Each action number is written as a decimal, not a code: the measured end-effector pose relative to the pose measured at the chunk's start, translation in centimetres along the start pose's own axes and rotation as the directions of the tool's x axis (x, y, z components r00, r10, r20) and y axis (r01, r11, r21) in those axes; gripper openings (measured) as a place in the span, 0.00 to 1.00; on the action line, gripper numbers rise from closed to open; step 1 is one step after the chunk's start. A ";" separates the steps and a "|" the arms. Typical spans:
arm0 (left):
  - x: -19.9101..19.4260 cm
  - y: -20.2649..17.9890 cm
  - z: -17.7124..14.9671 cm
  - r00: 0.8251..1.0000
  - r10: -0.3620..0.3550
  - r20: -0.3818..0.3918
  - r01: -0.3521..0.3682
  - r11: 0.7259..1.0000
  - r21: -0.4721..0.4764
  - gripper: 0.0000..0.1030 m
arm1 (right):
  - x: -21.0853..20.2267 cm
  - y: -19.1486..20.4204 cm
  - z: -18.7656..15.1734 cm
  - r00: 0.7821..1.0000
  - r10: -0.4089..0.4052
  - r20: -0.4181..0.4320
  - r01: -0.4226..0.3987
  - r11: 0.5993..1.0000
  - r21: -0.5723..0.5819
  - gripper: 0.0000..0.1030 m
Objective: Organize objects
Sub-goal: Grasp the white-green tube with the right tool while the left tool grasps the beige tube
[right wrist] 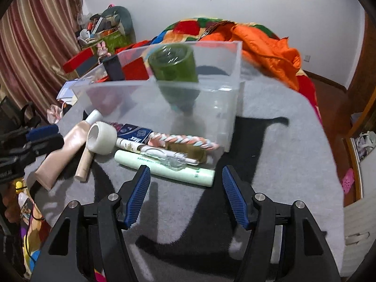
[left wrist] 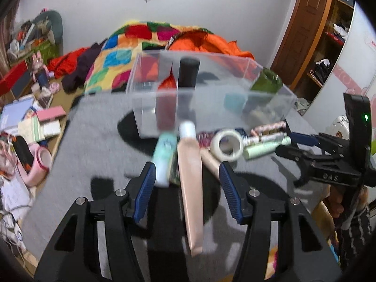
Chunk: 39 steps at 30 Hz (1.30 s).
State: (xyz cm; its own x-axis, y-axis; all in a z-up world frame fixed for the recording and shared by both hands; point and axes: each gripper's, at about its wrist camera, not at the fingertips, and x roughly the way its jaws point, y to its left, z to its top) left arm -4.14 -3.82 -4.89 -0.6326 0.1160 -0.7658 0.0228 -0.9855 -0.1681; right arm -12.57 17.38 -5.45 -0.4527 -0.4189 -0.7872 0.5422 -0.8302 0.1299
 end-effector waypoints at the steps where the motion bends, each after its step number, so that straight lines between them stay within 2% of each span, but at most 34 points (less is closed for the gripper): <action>1: 0.1 0.1 -0.4 1.000 -0.001 -0.006 0.001 1.000 -0.006 0.54 | 0.2 0.1 0.0 1.000 0.004 0.000 -0.004 1.000 0.000 0.58; 3: 0.2 0.1 -1.0 1.000 -0.010 -0.011 0.010 1.000 -0.009 0.49 | 0.3 0.3 -0.1 1.000 0.016 0.000 -0.016 1.000 -0.004 0.54; 4: 0.3 0.0 -1.3 1.000 -0.023 -0.013 0.023 1.000 -0.008 0.35 | 0.2 0.3 -0.2 1.000 0.020 0.005 -0.020 1.000 -0.009 0.47; 5: 0.4 0.0 -1.5 0.999 -0.038 -0.024 0.038 0.999 -0.010 0.26 | 0.1 0.5 -0.4 1.000 0.024 0.007 -0.024 1.000 -0.017 0.37; 8: 0.7 0.0 -2.1 0.998 -0.059 -0.034 0.059 0.998 -0.018 0.14 | -0.4 0.8 -1.2 0.999 0.044 -0.001 -0.044 0.999 -0.027 0.23; 9: 0.7 0.0 -2.4 0.997 -0.062 -0.039 0.061 0.998 -0.018 0.13 | -0.6 0.9 -1.6 0.998 0.057 -0.007 -0.057 0.998 -0.030 0.22; 13: 0.3 -0.6 -3.4 0.996 -0.075 -0.042 0.075 0.997 -0.011 0.11 | -1.9 1.8 -3.0 0.991 0.128 -0.028 -0.129 0.990 -0.056 0.20; 16: -0.2 -1.4 -3.9 0.996 -0.076 -0.045 0.077 0.997 0.021 0.11 | -2.7 3.4 -3.9 0.985 0.164 -0.047 -0.169 0.977 -0.134 0.20; 19: 0.1 -1.4 -3.6 0.996 -0.073 -0.060 0.074 0.997 0.021 0.11 | -2.9 4.6 -4.1 0.987 0.152 -0.047 -0.158 0.970 -0.183 0.20; 24: 1.1 -0.9 -1.9 0.995 -0.068 -0.075 0.070 0.997 0.012 0.12 | -1.9 5.1 -2.9 0.988 0.144 -0.055 -0.151 0.975 -0.163 0.20; 32: 3.5 -0.6 0.4 0.986 -0.108 -0.123 0.108 0.994 -0.005 0.14 | -0.1 6.2 -1.6 0.989 0.135 -0.064 -0.145 0.974 -0.174 0.20; 37: 3.8 -0.9 0.4 0.991 -0.093 -0.101 0.092 0.996 -0.009 0.13 | 0.2 7.0 -1.7 0.993 0.115 -0.041 -0.120 0.975 -0.189 0.17; 39: 3.4 -1.0 -0.1 0.994 -0.074 -0.077 0.073 0.997 -0.013 0.09 | 0.0 6.9 -2.0 0.993 0.116 -0.028 -0.119 0.976 -0.184 0.16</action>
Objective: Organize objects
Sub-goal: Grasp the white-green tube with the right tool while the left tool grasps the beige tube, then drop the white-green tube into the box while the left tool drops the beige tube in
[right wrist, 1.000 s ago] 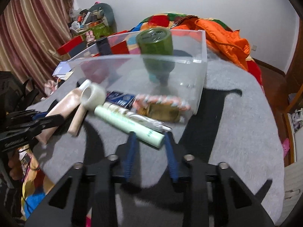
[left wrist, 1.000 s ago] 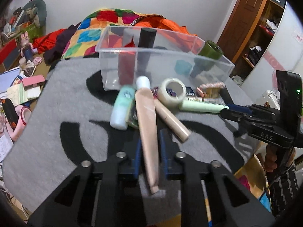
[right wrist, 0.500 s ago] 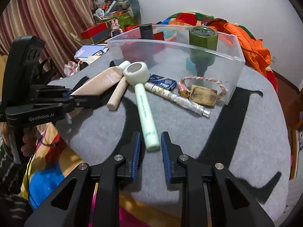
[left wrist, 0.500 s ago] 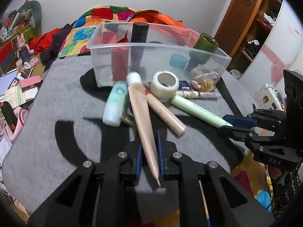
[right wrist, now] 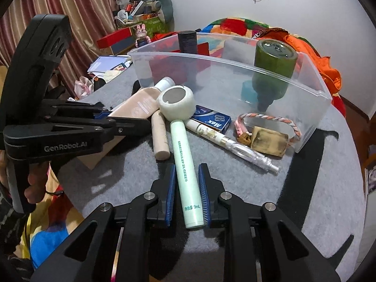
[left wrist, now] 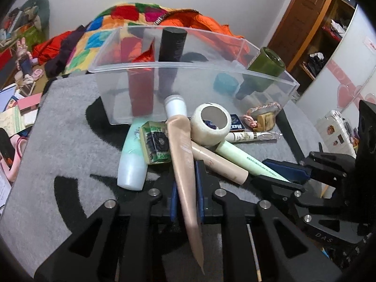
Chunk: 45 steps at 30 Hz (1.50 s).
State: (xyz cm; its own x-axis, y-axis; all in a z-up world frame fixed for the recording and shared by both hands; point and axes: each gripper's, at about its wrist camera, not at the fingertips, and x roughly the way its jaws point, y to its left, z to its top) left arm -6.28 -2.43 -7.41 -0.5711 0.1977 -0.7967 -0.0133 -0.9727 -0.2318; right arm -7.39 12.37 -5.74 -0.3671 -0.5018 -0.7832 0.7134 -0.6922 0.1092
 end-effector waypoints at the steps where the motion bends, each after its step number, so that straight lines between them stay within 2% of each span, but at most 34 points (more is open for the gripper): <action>1: -0.3 -0.1 -0.3 1.000 0.012 0.011 -0.012 1.000 0.000 0.07 | -0.1 0.0 -0.1 1.000 0.003 0.004 -0.003 1.000 0.007 0.15; 7: -2.5 -0.4 -1.5 0.996 0.045 0.071 -0.045 0.999 0.000 0.07 | -1.8 -0.5 -0.6 0.999 0.015 0.041 -0.018 0.998 0.066 0.14; 14: -4.7 -0.6 -1.4 0.993 0.025 0.118 -0.024 1.000 -0.014 0.07 | -4.3 -1.3 -0.2 0.994 0.013 0.108 -0.027 0.992 0.123 0.14; 20: -6.8 -1.7 0.0 0.983 0.002 0.183 -0.004 1.000 0.007 0.07 | -6.6 -2.1 1.1 0.983 -0.007 0.181 -0.020 0.989 0.145 0.14; 28: -7.9 -2.9 3.1 0.969 -0.015 0.245 0.009 1.000 0.027 0.07 | -8.7 -4.2 3.3 0.963 -0.074 0.259 0.023 0.981 0.194 0.13; 35: -7.0 -3.6 6.1 0.967 -0.033 0.253 0.022 0.999 0.049 0.07 | -8.9 -6.3 5.8 0.947 -0.138 0.290 0.069 0.969 0.237 0.14; 45: -4.1 -3.6 9.5 0.976 -0.031 0.216 0.021 0.999 0.049 0.07 | -5.9 -8.7 8.7 0.954 -0.186 0.237 0.119 0.955 0.271 0.13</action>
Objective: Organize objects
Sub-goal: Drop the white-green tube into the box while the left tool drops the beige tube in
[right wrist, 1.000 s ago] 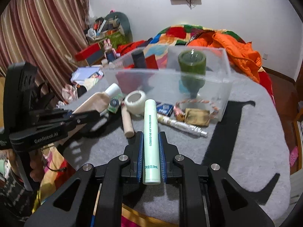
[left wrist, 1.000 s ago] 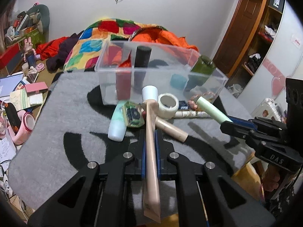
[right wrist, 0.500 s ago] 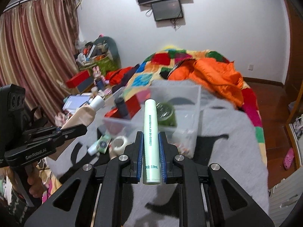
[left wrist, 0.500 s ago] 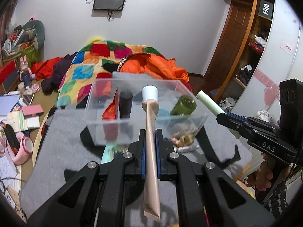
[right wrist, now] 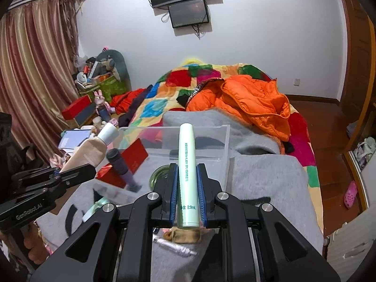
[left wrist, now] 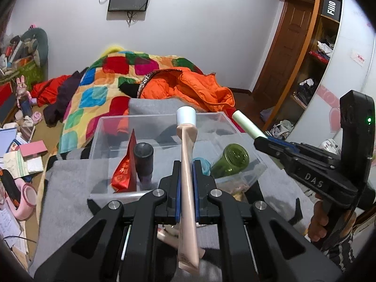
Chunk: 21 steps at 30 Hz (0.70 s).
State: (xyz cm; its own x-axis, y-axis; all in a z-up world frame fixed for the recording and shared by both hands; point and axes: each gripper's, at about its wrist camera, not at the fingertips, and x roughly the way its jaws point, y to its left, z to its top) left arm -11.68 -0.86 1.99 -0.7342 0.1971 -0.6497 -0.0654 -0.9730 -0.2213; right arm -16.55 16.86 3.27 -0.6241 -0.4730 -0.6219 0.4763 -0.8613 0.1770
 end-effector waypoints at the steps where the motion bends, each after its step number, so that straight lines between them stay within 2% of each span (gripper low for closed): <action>1: 0.4 0.1 0.2 1.000 -0.004 -0.008 0.004 1.000 -0.007 0.07 | 0.4 -0.1 0.1 1.000 -0.003 -0.008 0.003 1.000 0.000 0.14; 9: 4.0 0.7 1.2 0.997 -0.008 -0.080 0.005 0.999 -0.032 0.07 | 2.8 -0.8 0.6 0.999 -0.026 -0.040 0.026 1.000 0.010 0.14; 21: 8.1 0.7 1.0 0.987 -0.010 -0.158 0.004 0.999 -0.037 0.07 | 4.8 -0.3 0.6 0.997 0.017 -0.079 -0.016 1.000 0.012 0.14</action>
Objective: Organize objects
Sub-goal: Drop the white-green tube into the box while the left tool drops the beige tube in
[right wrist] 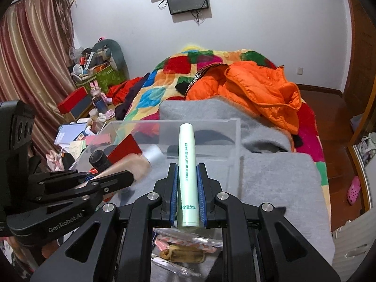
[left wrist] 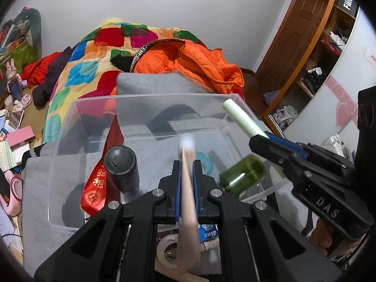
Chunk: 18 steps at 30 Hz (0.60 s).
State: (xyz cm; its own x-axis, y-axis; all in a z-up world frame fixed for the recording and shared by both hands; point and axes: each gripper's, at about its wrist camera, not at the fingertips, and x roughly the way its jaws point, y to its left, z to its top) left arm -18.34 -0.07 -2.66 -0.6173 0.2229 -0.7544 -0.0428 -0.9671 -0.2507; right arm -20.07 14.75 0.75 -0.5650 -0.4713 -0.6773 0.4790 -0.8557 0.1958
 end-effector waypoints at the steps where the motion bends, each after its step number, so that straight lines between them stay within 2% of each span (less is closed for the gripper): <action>1: 0.1 0.1 0.0 1.000 -0.005 -0.005 0.005 1.000 -0.002 0.07 | 0.2 0.1 -0.1 1.000 0.008 -0.007 -0.008 1.000 0.000 0.14; 6: 0.5 0.2 -0.1 1.000 0.006 -0.019 -0.006 1.000 0.003 0.08 | 1.0 0.2 -0.4 0.999 0.015 -0.030 -0.015 1.000 -0.001 0.14; 12: 0.2 -0.2 -0.4 1.000 -0.002 -0.017 0.002 1.000 0.011 0.14 | 1.4 0.3 -1.1 0.998 0.014 -0.054 -0.015 1.000 -0.012 0.14; 14: -0.2 -0.3 -0.5 1.000 0.015 -0.007 -0.015 1.000 0.015 0.27 | 1.1 0.4 -1.3 0.998 0.012 -0.054 -0.014 1.000 -0.020 0.14; 18: -1.2 -0.3 -0.6 0.999 0.034 0.016 -0.035 0.999 0.024 0.37 | 0.5 0.5 -1.6 0.998 0.023 -0.055 -0.024 0.999 -0.028 0.14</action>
State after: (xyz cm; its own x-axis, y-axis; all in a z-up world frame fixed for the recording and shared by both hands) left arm -17.14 0.04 -2.08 -0.6309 0.1876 -0.7528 -0.0399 -0.9769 -0.2100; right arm -18.99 14.44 -0.61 -0.5163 -0.4780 -0.7106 0.5114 -0.8376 0.1919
